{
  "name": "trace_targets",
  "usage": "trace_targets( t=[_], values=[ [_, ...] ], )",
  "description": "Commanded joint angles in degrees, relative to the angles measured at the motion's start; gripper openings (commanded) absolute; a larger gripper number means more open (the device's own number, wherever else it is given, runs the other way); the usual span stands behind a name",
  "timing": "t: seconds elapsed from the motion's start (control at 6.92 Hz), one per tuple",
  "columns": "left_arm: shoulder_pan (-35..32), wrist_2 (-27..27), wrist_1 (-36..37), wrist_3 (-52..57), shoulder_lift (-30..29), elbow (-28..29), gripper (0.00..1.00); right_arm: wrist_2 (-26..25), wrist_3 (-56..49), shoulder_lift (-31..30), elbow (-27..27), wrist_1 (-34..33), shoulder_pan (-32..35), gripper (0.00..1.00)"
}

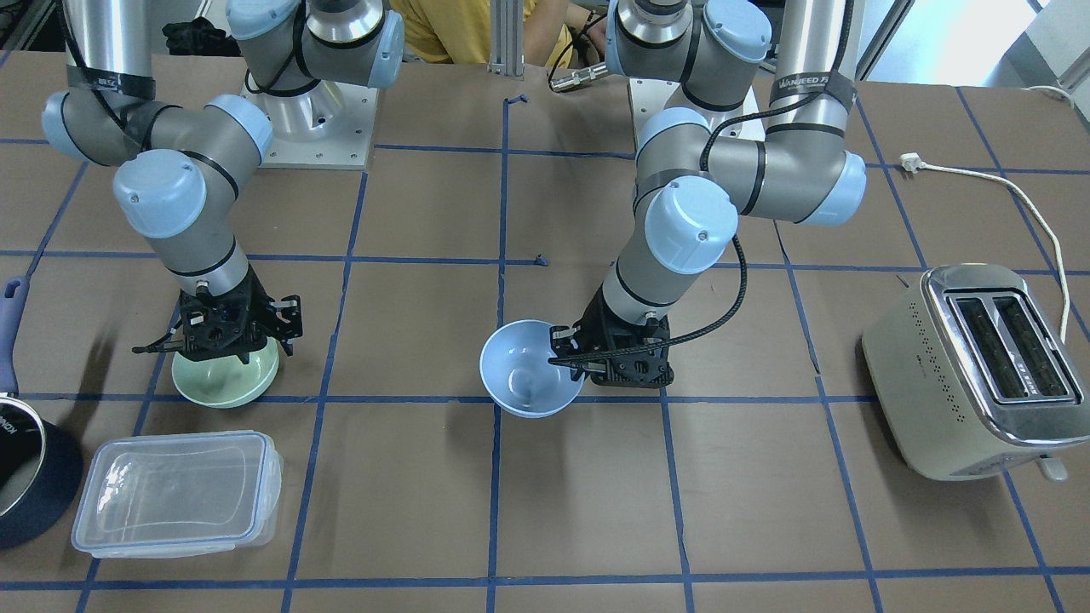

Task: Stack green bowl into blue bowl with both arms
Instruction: 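Grasp the blue bowl rim with the left gripper while the right grasps the green bowl, then slide the blue bowl toward the table centre, then open the left gripper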

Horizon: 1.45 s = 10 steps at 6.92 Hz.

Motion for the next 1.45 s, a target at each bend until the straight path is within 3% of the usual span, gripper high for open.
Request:
trace_targets(
  t=[0.0, 0.29, 0.43, 0.58, 0.87, 1.16, 1.3],
  values=[
    [-4.1, 0.3, 2.5, -1.1, -2.6, 0.1, 0.12, -0.5, -1.7, -0.1, -0.1, 0.2, -0.2, 0.0],
    [-4.5, 0.3, 3.9, -2.4, -3.9, 0.1, 0.13, -0.6, -1.7, -1.0, -1.1, 0.3, -0.1, 0.0],
    [-4.6, 0.3, 4.0, -3.4, -4.2, 0.1, 0.38, -0.7, -1.7, -2.1, -2.3, 0.9, 0.2, 0.0],
    [-4.7, 3.6, 5.1, -3.9, -4.2, 0.1, 0.73, -0.7, -1.6, -3.2, -2.6, 1.1, 0.3, 0.0],
    [-3.7, 5.5, 4.4, -3.0, -1.5, 3.9, 1.0, -0.8, -0.9, -5.4, -3.8, 1.1, 1.3, 0.0],
    [-0.5, 9.5, -12.8, 7.4, 3.5, 11.3, 1.0, -10.3, 3.7, -5.2, -10.7, 6.3, 11.5, 0.0],
    [2.8, 10.6, -20.1, 12.6, 6.2, 13.8, 1.0, -9.9, 14.8, -4.7, -15.9, 12.3, 15.8, 0.0]
  ],
)
